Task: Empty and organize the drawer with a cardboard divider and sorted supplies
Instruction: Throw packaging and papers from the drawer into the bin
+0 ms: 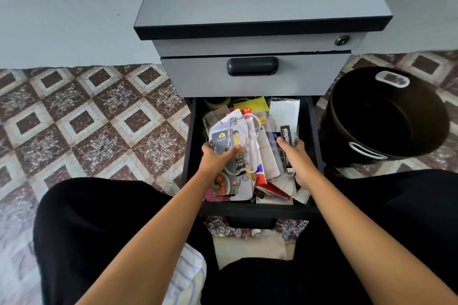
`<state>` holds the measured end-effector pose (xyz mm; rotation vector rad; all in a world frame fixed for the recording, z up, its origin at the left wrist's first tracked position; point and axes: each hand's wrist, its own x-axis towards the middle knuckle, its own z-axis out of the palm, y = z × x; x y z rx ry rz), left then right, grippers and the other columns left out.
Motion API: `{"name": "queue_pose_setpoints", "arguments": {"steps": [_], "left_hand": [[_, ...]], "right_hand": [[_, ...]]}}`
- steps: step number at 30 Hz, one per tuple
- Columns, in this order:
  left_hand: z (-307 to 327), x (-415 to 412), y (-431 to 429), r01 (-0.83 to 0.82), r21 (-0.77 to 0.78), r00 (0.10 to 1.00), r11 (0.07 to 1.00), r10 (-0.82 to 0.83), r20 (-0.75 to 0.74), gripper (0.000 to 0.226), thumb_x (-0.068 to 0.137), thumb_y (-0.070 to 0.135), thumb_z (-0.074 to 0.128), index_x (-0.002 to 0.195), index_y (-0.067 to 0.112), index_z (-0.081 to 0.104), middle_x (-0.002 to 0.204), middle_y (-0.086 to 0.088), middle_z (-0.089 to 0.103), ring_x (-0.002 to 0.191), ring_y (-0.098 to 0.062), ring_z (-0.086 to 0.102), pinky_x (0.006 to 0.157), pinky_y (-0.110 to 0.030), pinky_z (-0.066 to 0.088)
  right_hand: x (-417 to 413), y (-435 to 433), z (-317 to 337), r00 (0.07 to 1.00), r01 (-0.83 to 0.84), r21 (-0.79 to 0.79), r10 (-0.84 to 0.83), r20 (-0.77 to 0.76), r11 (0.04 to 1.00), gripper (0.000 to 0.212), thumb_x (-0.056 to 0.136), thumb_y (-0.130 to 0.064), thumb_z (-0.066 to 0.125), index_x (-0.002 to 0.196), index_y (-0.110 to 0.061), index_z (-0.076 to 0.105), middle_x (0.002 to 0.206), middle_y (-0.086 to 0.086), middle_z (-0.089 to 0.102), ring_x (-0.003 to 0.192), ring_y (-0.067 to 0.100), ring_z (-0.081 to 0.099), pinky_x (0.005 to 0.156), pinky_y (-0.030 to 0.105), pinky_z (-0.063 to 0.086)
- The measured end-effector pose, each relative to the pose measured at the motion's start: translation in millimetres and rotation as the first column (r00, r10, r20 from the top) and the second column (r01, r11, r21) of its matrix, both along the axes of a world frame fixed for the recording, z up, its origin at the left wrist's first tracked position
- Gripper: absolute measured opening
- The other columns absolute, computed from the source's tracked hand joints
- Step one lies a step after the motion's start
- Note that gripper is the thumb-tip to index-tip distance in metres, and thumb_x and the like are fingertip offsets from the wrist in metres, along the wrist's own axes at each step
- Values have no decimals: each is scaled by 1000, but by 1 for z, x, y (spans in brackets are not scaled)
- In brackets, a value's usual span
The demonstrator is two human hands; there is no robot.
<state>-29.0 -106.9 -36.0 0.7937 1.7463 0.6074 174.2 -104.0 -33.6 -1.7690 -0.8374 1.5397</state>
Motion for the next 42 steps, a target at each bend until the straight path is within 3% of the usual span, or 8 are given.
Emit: {"name": "queue_pose_setpoints", "arguments": {"steps": [4,9,19,23,26,31,36,42], "left_hand": [[8,2,0,-10,10,1000,1000,10,13,116,55,61,79,143,17,18,140,-10,42,122,-27,49,104,-39,42],[-6,2,6,-12,19,1000,1000,12,15,151,16,83,71,144,28,14,143,-9,38,127,-27,44,105,-47,40],[-6,8,9,-1,39,1000,999,0,30,142,21,82,75,139,21,25,136,-7,45,122,-26,50,102,-46,44],[-1,11,7,17,61,996,998,-22,89,130,30,83,73,135,19,28,133,-6,45,120,-24,51,102,-44,44],[5,8,1,35,78,981,996,-49,187,97,68,63,69,139,14,23,131,0,46,117,-19,52,102,-36,43],[1,-4,2,42,103,971,994,-65,230,64,80,30,71,132,12,36,114,-4,60,89,-13,65,64,-18,54],[-1,4,-3,-59,101,939,993,21,344,57,79,23,73,123,15,37,116,-11,61,93,-25,67,82,-40,56],[-7,12,-8,-88,79,902,993,46,429,63,79,18,72,127,20,32,117,-5,60,98,-25,66,89,-44,53]], "right_hand": [[0,0,5,998,-63,37,64,-14,997,60,92,-42,52,142,-24,24,122,-5,47,105,11,46,87,30,33],[0,1,4,990,-144,73,144,6,987,73,85,-52,57,145,-27,23,137,-6,44,126,15,42,100,34,30],[-9,-10,6,957,-288,43,285,57,957,130,44,-83,67,147,-37,1,152,-4,30,136,21,35,112,48,29],[-14,-11,10,958,-282,58,278,68,958,126,59,-66,69,148,-30,-12,157,-4,15,142,20,23,116,42,23],[-13,-12,4,959,-278,57,274,73,959,118,71,-55,70,148,-29,-15,158,-4,12,142,21,22,115,41,21],[-12,-11,4,965,-260,68,258,35,963,128,55,-65,74,149,-30,-6,155,-4,22,139,20,29,115,45,24],[-12,-12,-2,975,-219,81,222,-21,972,126,46,-75,76,146,-38,8,148,-9,36,133,15,39,112,46,32],[-13,-11,-9,974,-211,72,216,-68,975,128,45,-82,70,146,-44,1,154,-10,25,139,17,31,113,49,29]]}}
